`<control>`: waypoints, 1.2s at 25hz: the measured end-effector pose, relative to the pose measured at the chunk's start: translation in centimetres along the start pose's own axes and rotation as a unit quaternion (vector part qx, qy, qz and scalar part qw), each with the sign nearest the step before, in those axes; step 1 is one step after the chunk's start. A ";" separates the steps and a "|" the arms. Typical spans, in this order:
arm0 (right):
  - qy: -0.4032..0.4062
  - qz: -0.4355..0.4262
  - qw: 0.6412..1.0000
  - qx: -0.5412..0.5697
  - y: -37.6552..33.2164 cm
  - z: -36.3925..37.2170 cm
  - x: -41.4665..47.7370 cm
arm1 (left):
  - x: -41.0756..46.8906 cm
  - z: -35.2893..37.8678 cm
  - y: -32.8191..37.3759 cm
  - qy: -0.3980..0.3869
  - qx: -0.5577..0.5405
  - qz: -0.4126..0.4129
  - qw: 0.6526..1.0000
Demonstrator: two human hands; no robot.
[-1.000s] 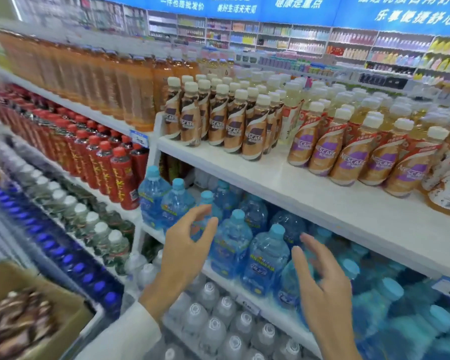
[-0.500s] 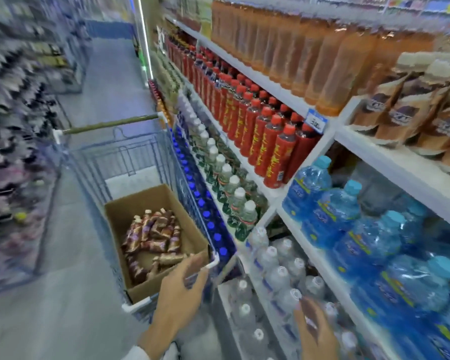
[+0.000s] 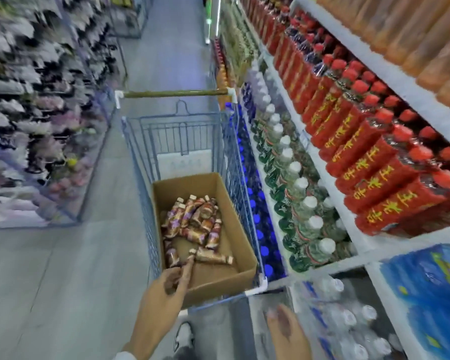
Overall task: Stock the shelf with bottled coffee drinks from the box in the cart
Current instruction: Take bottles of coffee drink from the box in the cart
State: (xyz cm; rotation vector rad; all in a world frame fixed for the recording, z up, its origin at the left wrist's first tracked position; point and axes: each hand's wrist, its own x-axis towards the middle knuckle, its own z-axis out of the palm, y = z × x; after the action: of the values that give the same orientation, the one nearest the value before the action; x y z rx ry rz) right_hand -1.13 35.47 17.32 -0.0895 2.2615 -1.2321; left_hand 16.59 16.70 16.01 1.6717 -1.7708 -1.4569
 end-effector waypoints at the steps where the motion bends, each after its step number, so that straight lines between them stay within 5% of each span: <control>1: -0.012 0.012 1.000 -0.015 -0.3 0.8 0.6 | 0.9 -0.1 -0.2 0.000 0.003 -0.009 1.000; 13: -0.178 0.066 0.976 -0.105 -4.2 5.7 11.6 | 21.2 12.5 -2.8 -0.095 0.139 -0.052 0.984; 16: -0.187 0.090 0.973 -0.102 -3.7 6.8 14.9 | 26.5 17.2 -6.1 -0.171 0.250 -0.057 0.951; 19: -0.189 0.116 0.970 -0.102 -2.8 8.1 17.4 | 29.9 20.8 -10.1 -0.264 0.400 -0.043 0.877; 23: -0.196 0.141 0.964 -0.115 -1.3 9.6 18.5 | 31.3 23.5 -14.3 -0.248 0.523 0.025 0.815; 30: -0.239 0.138 0.952 -0.134 -1.4 10.9 19.0 | 32.2 22.8 -15.0 -0.263 0.498 0.020 0.826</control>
State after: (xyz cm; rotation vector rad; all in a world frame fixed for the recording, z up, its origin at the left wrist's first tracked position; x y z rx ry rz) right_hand -11.93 20.50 5.43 -0.1496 1.9179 -0.6644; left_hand -1.58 1.81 -19.07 1.6401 -3.2498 -1.0482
